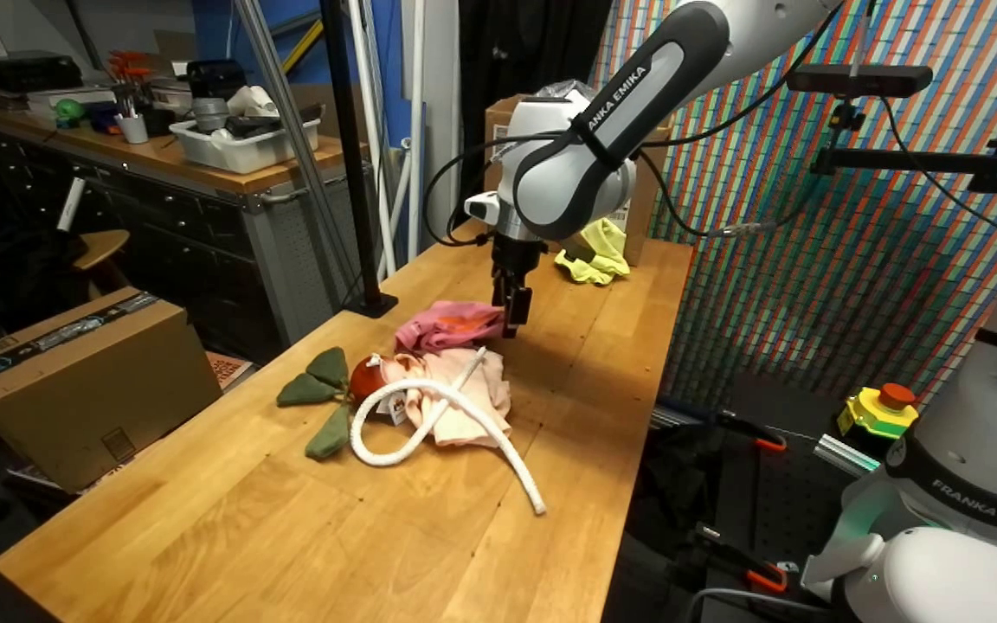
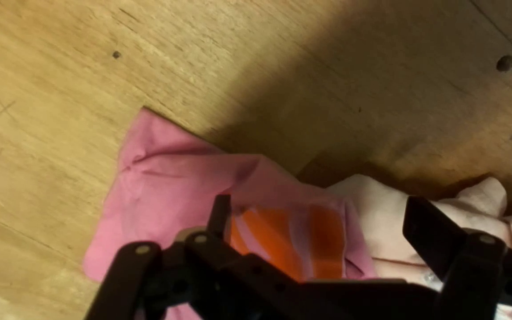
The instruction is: Separate the things on the heap
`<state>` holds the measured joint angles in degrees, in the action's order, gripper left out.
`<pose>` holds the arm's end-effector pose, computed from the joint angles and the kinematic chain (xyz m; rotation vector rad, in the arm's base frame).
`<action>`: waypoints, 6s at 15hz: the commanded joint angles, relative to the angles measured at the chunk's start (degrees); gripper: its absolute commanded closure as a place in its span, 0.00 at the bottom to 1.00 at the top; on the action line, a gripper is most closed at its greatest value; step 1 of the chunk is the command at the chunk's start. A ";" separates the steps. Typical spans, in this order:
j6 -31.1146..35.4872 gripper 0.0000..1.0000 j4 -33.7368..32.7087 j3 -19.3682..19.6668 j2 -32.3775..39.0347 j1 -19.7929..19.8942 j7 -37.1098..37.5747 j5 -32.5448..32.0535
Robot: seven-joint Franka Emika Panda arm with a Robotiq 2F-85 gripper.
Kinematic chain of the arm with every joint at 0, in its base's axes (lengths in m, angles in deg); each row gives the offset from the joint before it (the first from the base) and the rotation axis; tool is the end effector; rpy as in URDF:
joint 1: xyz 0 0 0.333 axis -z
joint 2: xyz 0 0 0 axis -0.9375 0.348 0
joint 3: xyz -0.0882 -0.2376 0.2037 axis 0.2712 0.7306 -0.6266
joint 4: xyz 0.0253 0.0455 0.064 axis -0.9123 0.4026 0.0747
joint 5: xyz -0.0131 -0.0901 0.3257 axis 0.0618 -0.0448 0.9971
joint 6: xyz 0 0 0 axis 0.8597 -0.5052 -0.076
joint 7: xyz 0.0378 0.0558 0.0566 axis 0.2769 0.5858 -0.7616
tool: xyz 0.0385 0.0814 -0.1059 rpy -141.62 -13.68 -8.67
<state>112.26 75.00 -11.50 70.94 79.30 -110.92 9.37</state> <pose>0.5471 -0.0365 0.2643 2.9184 1.1369 0.2188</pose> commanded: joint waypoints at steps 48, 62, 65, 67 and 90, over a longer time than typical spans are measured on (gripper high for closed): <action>49.27 0.30 1.60 51.89 15.11 -41.97 14.95 1.60; 45.38 0.00 10.54 66.59 7.54 -57.11 12.13 3.58; 39.68 0.00 12.79 71.36 3.62 -62.64 11.60 2.91; 33.15 0.00 13.85 73.59 -0.38 -65.79 11.05 1.77; -23.56 0.00 14.88 47.69 -27.11 -48.18 8.67 -1.12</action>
<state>91.16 88.44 46.79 46.68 20.86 -99.81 5.52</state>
